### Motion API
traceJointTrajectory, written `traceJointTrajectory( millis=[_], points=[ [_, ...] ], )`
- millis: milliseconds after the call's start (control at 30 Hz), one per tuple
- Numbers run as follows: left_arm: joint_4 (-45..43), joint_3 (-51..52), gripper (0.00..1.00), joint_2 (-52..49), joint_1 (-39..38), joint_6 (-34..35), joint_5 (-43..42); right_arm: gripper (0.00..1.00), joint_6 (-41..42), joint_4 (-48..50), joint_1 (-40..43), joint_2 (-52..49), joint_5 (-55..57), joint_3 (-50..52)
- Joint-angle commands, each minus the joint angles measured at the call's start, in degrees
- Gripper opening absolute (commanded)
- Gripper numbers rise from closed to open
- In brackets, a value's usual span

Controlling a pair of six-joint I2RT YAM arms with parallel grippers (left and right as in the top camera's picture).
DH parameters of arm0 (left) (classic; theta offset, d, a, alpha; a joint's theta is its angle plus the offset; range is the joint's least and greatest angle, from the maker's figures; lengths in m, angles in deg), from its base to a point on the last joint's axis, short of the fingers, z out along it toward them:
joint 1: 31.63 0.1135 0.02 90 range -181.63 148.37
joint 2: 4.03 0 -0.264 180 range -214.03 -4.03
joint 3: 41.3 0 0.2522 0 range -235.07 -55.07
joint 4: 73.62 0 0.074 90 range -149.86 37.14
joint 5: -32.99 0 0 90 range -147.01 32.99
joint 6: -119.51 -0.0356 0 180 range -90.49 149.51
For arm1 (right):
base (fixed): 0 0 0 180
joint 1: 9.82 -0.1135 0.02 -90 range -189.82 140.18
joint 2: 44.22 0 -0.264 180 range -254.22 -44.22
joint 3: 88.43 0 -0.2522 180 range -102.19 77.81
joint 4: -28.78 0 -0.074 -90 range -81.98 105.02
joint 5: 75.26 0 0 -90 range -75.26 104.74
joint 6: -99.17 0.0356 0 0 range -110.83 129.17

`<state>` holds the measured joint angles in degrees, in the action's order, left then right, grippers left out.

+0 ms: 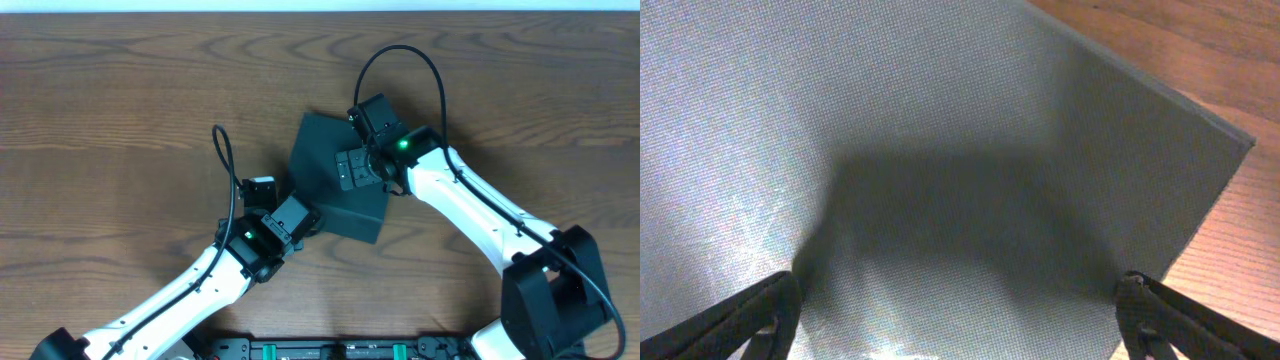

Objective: Pack container

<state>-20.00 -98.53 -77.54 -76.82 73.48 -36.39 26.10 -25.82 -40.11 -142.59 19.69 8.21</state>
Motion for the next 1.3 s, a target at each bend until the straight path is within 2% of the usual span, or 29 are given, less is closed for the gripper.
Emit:
traceJointTrajectory(
  millis=[0, 233, 367, 800, 1000, 1133, 1267],
  points=[
    [-0.59, 0.7, 0.95, -0.81, -0.15, 0.85, 2.12, 0.99, 1.92, -0.79, -0.13, -3.23, 5.68, 2.29],
    [-4.0, 0.94, 0.95, -4.44, -0.15, 0.76, 3.54, 0.99, 1.95, -0.24, -0.13, -3.23, 6.03, 3.04],
    [-7.89, 0.94, 0.95, -7.89, -0.15, -2.97, 3.54, 0.99, 1.9, -0.04, -0.13, -3.23, 6.25, 3.04],
    [-18.16, 0.92, 0.95, -16.15, -0.15, -6.75, 3.1, 0.99, 1.92, 0.37, -0.11, -3.23, 7.3, 3.04],
    [-8.74, -3.76, 0.95, -5.86, -0.33, -8.9, -0.74, 0.99, 1.9, 1.62, -0.11, -2.95, 7.3, 2.67],
    [-1.49, -8.87, 0.95, 5.51, 0.87, -17.55, 0.76, 0.99, 1.99, -0.66, -0.11, 2.69, 7.26, 1.73],
    [-1.07, -9.01, 0.95, 8.68, 8.46, -21.24, 1.51, 0.99, 2.82, -4.22, 0.66, 12.0, 7.28, 1.73]
  ],
)
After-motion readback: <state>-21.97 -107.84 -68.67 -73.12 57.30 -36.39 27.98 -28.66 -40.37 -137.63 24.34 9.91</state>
